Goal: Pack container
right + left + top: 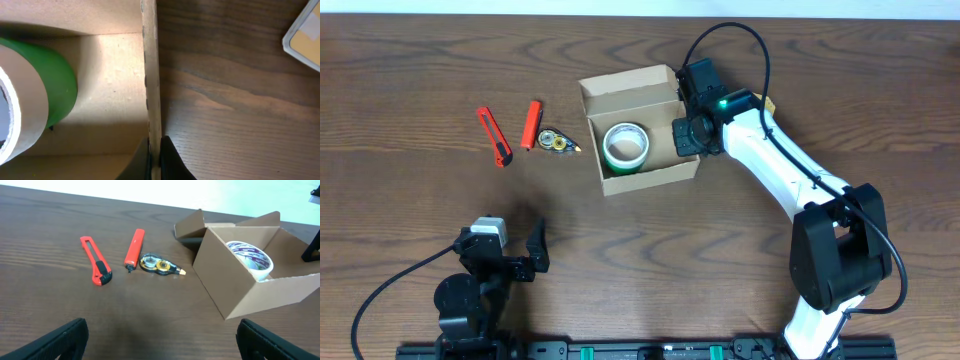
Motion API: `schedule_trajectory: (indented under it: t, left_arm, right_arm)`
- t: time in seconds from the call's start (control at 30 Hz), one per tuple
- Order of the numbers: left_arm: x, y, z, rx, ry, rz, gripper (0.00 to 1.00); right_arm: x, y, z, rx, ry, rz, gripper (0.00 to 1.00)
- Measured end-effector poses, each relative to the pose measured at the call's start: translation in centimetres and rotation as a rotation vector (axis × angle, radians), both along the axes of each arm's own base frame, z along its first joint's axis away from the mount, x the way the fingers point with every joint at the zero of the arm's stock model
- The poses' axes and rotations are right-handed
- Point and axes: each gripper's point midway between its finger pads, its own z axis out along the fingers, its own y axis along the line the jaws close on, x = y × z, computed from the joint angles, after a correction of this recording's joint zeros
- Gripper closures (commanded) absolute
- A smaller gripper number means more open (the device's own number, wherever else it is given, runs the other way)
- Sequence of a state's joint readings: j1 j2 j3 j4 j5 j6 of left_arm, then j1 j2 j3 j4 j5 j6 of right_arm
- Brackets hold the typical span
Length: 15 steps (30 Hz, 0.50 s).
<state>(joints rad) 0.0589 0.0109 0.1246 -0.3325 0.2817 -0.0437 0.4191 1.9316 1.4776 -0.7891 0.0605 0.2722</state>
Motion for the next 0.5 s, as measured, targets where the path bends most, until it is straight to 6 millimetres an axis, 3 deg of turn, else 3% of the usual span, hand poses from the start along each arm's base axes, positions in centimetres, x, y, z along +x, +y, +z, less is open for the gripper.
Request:
schedule_trajectory:
  t: [0.37, 0.4, 0.47, 0.5]
  left_arm:
    - [0.00, 0.00, 0.00, 0.000, 0.000, 0.000, 0.05]
    - [0.00, 0.00, 0.00, 0.000, 0.000, 0.000, 0.05]
    - [0.00, 0.00, -0.01, 0.000, 0.000, 0.000, 0.05]
    - [0.00, 0.00, -0.01, 0.000, 0.000, 0.000, 0.05]
  right_arm:
    - [-0.59, -0.47, -0.15, 0.004, 0.030, -0.085, 0.99]
    - [-0.63, -0.49, -0.17, 0.004, 0.032, -0.090, 0.94]
    - [-0.77, -0.52, -0.21, 0.008, 0.039, -0.105, 0.65]
    - [-0.98, -0.63, -0.30, 0.005, 0.048, -0.111, 0.55]
